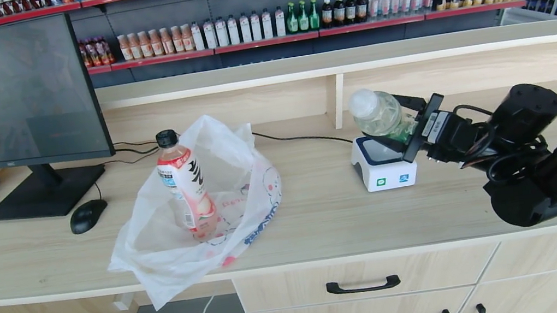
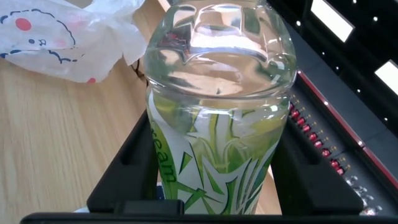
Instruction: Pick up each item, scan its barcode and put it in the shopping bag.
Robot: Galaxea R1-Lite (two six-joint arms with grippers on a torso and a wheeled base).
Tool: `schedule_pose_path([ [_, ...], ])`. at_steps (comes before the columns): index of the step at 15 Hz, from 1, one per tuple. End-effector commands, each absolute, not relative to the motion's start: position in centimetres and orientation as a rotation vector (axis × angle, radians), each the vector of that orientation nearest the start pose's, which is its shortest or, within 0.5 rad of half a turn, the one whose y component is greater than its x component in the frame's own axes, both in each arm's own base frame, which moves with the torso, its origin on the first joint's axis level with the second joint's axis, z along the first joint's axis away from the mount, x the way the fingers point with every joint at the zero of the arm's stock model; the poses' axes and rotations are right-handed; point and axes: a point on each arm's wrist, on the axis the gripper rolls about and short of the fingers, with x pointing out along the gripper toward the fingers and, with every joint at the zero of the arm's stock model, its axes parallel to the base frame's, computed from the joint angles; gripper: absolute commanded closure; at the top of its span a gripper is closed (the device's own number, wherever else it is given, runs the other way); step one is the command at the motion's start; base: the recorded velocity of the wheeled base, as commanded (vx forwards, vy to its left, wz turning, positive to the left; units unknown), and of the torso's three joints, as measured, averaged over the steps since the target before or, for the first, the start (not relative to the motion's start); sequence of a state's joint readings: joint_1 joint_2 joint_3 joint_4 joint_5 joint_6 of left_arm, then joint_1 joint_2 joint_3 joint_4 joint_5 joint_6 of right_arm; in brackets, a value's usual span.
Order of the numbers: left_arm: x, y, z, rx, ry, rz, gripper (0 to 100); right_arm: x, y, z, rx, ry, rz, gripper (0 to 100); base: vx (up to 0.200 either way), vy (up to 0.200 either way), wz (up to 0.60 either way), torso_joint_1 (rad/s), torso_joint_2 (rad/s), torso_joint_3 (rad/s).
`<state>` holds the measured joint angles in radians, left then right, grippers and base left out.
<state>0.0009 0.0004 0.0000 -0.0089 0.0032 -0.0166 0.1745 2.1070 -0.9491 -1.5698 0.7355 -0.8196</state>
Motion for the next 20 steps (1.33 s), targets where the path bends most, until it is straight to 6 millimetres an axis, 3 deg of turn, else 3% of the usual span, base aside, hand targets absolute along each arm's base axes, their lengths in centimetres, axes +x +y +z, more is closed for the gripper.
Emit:
schedule_pose_path([
  [1, -2.3, 0.0, 7.6, -0.017, -0.008, 0.005, 0, 37.0, 8.3, 16.9, -0.869, -0.767, 0.685, 100, 0.0, 0.0, 0.0, 0.0, 0.0, 0.0],
  [5, -2.3, 0.0, 7.6, -0.018, -0.008, 0.006, 0, 36.0, 8.0, 17.4, -0.864, -0.761, 0.685, 100, 0.0, 0.0, 0.0, 0.0, 0.0, 0.0],
  [9, -2.3, 0.0, 7.6, -0.018, -0.008, 0.006, 0, 33.4, 7.5, 19.5, -0.812, -0.745, 0.636, 100, 0.0, 0.0, 0.0, 0.0, 0.0, 0.0],
  [15, -2.3, 0.0, 7.6, -0.018, -0.008, 0.006, 0, 29.4, 6.4, 21.3, -0.626, -0.643, 0.518, 100, 0.0, 0.0, 0.0, 0.0, 0.0, 0.0],
  [20, -2.3, 0.0, 7.6, -0.017, -0.006, 0.006, 0, 28.8, 6.1, 21.9, -0.405, -0.576, 0.472, 100, 0.0, 0.0, 0.0, 0.0, 0.0, 0.0],
])
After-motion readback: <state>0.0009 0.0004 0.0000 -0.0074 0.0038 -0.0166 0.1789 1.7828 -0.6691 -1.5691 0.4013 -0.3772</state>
